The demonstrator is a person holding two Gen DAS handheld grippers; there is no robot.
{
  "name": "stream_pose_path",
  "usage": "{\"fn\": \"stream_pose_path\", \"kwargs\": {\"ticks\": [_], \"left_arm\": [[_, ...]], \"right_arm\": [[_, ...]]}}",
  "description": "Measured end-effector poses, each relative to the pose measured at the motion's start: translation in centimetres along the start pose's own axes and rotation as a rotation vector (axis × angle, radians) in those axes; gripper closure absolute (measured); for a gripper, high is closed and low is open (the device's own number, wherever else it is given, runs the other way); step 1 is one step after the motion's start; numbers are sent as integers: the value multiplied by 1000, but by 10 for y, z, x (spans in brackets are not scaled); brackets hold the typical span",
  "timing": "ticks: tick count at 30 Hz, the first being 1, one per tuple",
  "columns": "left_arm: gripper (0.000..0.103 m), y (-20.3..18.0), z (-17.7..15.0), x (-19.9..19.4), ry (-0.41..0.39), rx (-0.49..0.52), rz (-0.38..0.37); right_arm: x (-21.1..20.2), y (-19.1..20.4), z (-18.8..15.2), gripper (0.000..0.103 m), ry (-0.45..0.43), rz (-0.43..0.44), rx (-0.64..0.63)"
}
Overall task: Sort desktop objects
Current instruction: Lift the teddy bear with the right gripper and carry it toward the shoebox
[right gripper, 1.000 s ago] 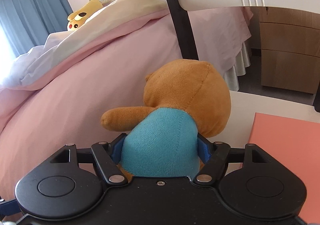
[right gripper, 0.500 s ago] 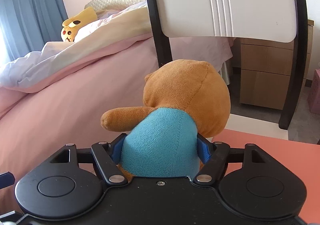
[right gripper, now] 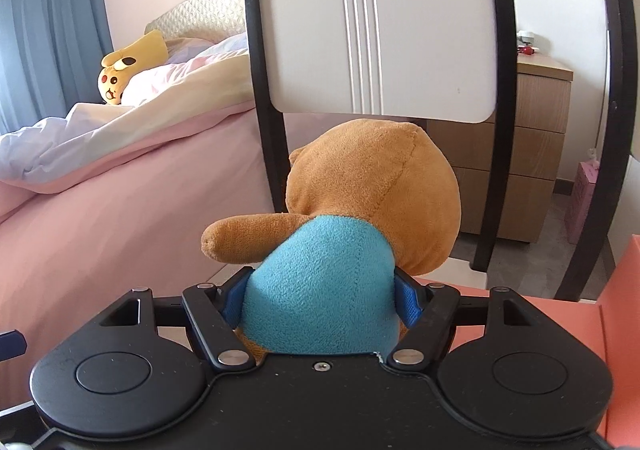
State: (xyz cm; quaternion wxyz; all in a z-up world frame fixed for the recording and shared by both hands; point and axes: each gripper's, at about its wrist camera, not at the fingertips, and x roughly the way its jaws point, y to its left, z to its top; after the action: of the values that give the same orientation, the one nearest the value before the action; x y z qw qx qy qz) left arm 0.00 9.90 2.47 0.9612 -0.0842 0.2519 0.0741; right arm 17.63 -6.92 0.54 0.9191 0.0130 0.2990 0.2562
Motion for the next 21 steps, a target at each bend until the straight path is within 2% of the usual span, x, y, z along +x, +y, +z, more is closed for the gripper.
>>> {"fn": "stream_pose_path", "kwargs": {"ticks": [8,16,21], "left_arm": [[0,-23,3,-5,-32,36,-33],[0,-50,5,2,-16,81,-46],[0,-63,4,8,21,95,-63]], "right_arm": [[-48,-24,-2,33,-87,-65,-1],[-89,-53,-5,33,-140,-116,22],[-113,-73,-6,33,-182,-156,39]]}}
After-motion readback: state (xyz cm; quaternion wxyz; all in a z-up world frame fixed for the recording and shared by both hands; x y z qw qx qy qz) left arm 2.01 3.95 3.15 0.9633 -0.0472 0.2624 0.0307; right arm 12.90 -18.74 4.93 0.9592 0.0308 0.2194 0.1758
